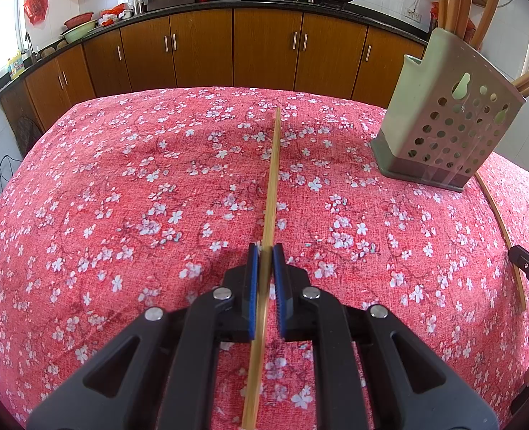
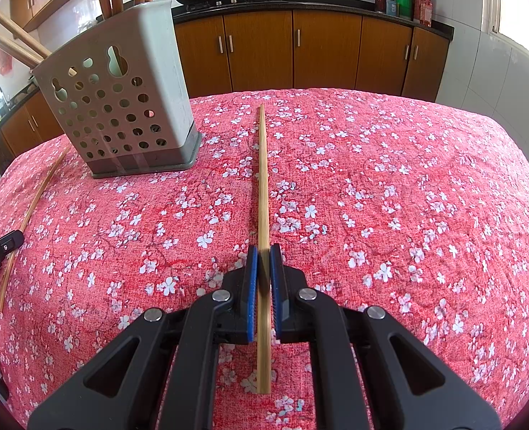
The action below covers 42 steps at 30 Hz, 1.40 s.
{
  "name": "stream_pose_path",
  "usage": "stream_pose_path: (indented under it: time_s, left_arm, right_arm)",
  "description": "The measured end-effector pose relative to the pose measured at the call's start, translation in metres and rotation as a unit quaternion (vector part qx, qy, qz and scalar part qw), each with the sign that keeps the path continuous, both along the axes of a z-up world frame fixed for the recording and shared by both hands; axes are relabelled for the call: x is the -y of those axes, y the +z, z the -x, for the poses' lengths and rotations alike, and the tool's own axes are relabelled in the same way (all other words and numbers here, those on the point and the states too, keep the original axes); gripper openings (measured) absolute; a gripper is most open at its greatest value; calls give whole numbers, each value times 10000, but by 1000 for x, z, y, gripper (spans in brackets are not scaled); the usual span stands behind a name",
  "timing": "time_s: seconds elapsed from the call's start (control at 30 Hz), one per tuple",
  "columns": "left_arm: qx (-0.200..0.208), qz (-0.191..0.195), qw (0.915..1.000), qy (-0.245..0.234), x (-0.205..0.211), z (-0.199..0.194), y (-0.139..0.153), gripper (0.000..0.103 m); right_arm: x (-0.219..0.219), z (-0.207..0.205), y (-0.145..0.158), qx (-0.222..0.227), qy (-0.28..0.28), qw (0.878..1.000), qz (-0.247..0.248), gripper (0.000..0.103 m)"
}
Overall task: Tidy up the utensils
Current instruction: 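Grasp the last chopstick with the right tool while the left tool grasps another, then lift both held chopsticks up over the metal holder with both tools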
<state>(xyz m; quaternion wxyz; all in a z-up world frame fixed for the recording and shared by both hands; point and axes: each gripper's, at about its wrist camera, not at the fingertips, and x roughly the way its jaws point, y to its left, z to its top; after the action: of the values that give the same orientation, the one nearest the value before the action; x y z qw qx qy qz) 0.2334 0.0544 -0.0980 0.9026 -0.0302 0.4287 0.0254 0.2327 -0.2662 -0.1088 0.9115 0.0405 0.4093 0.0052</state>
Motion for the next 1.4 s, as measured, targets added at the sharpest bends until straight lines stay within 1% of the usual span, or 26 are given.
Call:
stream_pose_path:
  time_s: [0.43,0.47,0.5,0.57,0.73,0.77,0.83,0.93,1.03,1.13,1.27,1.4]
  left_arm:
    - [1,21,10000,-23,0,1,1,12]
    - [-6,-43,10000,-80,1,3,2,13]
    - [-8,-87,9999,-101,2,6,2,16]
    - [-7,-129,9998,-144,1,14,2,19]
    - [-29,-214,9995,-224,1,24,2,20]
    - [-31,-232,9994,-239,3,25,2,19]
    - [-29,-242,9994,-248,3,28,2,10]
    - [-53,-333,9990,-309,5,33,6,8]
    - [238,-406,9981,-401,4,43,28,8]
    - [652,-342,9963,-442,4,50,62,8]
    - [1181,-170,9917,-477,5,59,108,8]
    - [1504,-111,9873,-507,8,62,135,8]
  right_arm:
    - [-1,1,0,3,-1,10000,9,8]
    - [-1,2,0,1,1,10000,2,8]
    - [0,3,0,1,6,10000,-13,8]
    - [1,7,0,-1,19,10000,-70,8]
    - [4,13,1,3,15,9999,-139,8]
    - [4,15,1,3,15,9999,-137,8]
    - [4,16,1,7,18,9999,-125,8]
    - [5,22,5,41,32,10000,-22,8]
    - [8,34,25,400,13,9992,16,8]
    - [12,43,51,774,-15,9970,22,8]
    - [16,56,88,1293,-46,9916,-8,8]
    - [18,59,116,1643,-49,9864,-104,8]
